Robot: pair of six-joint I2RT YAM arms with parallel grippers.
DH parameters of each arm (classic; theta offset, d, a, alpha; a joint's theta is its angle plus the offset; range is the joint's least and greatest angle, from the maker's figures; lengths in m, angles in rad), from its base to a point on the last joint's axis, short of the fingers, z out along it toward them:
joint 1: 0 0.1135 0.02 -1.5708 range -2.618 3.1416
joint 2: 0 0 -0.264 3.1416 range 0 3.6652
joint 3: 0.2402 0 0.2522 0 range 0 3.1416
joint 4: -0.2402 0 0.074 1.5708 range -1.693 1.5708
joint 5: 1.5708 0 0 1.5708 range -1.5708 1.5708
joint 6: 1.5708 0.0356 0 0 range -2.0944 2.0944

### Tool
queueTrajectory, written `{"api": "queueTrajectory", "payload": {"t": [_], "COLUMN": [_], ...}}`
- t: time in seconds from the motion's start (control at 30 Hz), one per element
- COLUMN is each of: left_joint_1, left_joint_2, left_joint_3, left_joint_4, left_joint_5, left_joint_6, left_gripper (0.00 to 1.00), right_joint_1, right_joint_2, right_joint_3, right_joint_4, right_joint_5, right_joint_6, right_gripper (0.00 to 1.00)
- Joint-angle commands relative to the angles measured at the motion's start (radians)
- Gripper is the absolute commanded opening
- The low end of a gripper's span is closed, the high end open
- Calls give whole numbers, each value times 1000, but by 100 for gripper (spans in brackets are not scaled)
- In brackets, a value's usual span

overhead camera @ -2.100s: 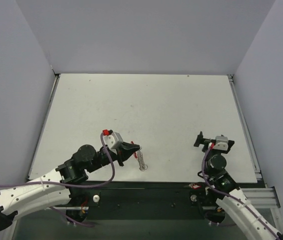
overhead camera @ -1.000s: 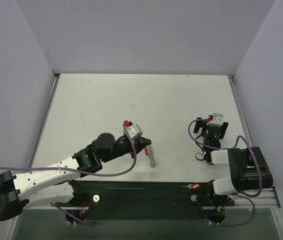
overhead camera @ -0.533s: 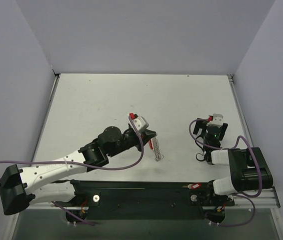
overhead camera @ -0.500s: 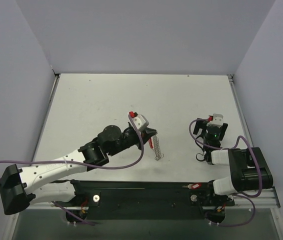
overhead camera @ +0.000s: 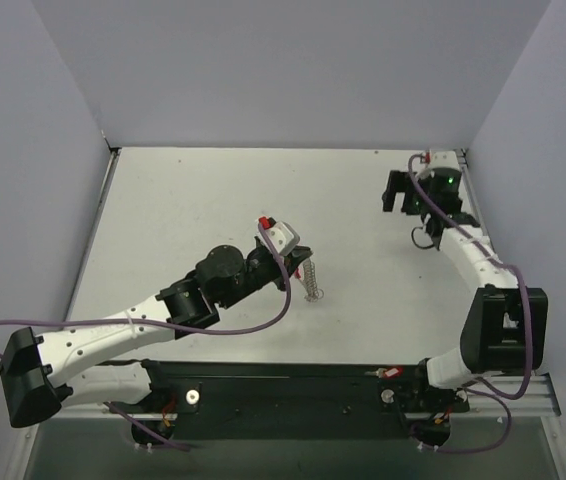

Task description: Put the keys on the keyring

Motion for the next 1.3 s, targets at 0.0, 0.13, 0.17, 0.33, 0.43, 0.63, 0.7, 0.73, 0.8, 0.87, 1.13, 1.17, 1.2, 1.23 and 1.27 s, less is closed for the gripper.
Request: {"api": "queueTrajectory", "payload": {"t": [0.0, 0.13, 0.17, 0.33, 0.43, 0.63, 0.7, 0.73, 0.8, 0.87, 1.13, 1.17, 1.2, 1.23, 1.27], "left_joint_1": [6, 6, 7, 6, 7, 6, 6, 6, 6, 6, -5, -5, -7, -7, -8], "left_joint_2": [-22, -68, -76, -123, -146, -173, -171, -168, -163, -159, -136, -134, -133, -131, -127], "left_joint_3": [6, -31, -38, -80, -103, -147, -151, -151, -152, -149, -121, -121, -111, -105, -98], "left_joint_4": [36, 66, 82, 93, 87, 88, 88, 86, 88, 83, 56, 59, 60, 57, 51], "left_joint_5": [-1, 6, 8, 5, 2, -12, -12, -18, -20, -15, -10, -7, -12, -14, -14], "left_joint_6": [20, 11, 8, 3, -4, -15, -21, -23, -30, -43, -56, -58, -58, -58, -59], "left_gripper": [0, 0, 0, 0, 0, 0, 0, 0, 0, 0, 0, 0, 0, 0, 0], "right_joint_1": [-75, -83, -85, -83, -75, -69, -71, -72, -69, -60, -60, -65, -72, -78, -80], "right_joint_2": [38, 90, 89, -23, -63, -230, -247, -246, -253, -255, -367, -422, -451, -482, -527], "right_joint_3": [401, 692, 724, 616, 502, 188, 157, 154, 149, 141, 117, 99, 76, 44, 11], "right_joint_4": [-581, -960, -1002, -1176, -1420, -1544, -1530, -1535, -1530, -1523, -1255, -1181, -1004, -905, -816], "right_joint_5": [-262, -210, -203, -202, -221, -97, -77, -95, -167, -210, -324, -328, -333, -357, -385], "right_joint_6": [-135, -211, -220, -346, -590, -892, -859, -843, -801, -764, -580, -534, -426, -384, -357], "right_gripper": [100, 100, 100, 100, 100, 100, 100, 99, 98, 98, 100, 100, 100, 100, 100]}}
